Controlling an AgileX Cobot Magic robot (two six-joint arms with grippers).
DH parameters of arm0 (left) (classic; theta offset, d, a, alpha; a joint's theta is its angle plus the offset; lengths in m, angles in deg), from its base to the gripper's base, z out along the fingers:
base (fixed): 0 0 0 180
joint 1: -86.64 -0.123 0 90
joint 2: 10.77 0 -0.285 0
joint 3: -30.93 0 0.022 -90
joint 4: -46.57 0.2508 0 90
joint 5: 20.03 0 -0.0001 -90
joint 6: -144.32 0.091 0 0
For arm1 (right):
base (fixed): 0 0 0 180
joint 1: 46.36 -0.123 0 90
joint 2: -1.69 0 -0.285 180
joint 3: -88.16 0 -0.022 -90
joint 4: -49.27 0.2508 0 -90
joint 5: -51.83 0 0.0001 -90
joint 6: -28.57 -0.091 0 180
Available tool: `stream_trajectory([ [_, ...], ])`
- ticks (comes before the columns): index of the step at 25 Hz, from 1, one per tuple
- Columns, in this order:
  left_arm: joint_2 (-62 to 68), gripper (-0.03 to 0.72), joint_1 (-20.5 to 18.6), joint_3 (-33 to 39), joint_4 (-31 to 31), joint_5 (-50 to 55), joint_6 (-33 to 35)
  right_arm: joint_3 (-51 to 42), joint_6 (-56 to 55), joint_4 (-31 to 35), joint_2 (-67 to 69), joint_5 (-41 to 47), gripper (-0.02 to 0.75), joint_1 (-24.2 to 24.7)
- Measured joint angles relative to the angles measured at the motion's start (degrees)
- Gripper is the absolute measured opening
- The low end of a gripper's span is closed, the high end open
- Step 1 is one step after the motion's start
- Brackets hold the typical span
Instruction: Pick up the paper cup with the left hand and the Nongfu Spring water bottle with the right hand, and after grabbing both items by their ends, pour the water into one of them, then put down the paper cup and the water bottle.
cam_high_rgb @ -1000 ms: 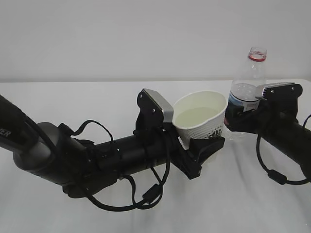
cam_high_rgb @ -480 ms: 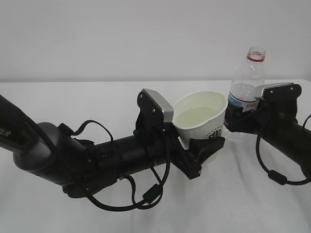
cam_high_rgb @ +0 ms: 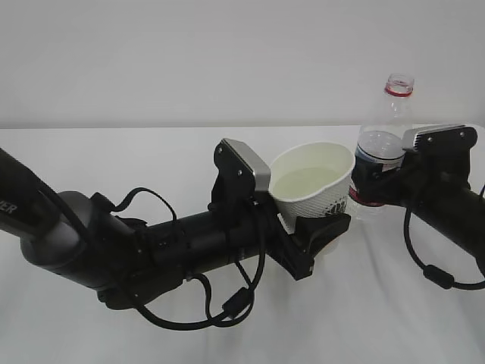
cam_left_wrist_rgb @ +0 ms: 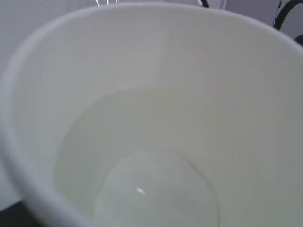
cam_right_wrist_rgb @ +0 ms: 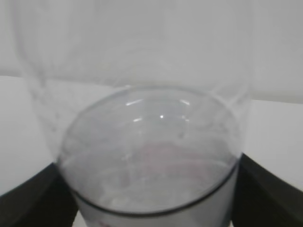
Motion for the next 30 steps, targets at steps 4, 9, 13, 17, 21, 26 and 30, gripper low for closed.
stream_trajectory([
  [4,0.00,0.528,0.00,0.00,0.00,0.00,0.00,-2.13,1.03,0.64,-2.91,-0.04,0.655,0.00],
  [9,0.00,0.528,0.00,0.00,0.00,0.00,0.00,-4.25,1.50,0.64,-3.82,-0.18,0.655,0.00],
  [13,0.00,0.528,0.00,0.00,0.00,0.00,0.00,-6.38,1.50,0.64,-4.32,-0.18,0.655,0.00],
  [17,0.00,0.528,0.00,0.00,0.00,0.00,0.00,-8.75,1.50,0.64,-4.55,-0.18,0.655,0.00],
  [21,0.00,0.528,0.00,0.00,0.00,0.00,0.00,-10.79,1.50,0.64,-5.08,-0.27,0.655,0.00],
  [26,0.00,0.528,0.00,0.00,0.00,0.00,0.00,-14.01,1.50,0.73,-8.76,-0.27,0.655,0.00],
  [30,0.00,0.528,0.00,0.00,0.00,0.00,0.00,-16.28,1.50,0.75,-13.76,-0.27,0.655,0.00],
])
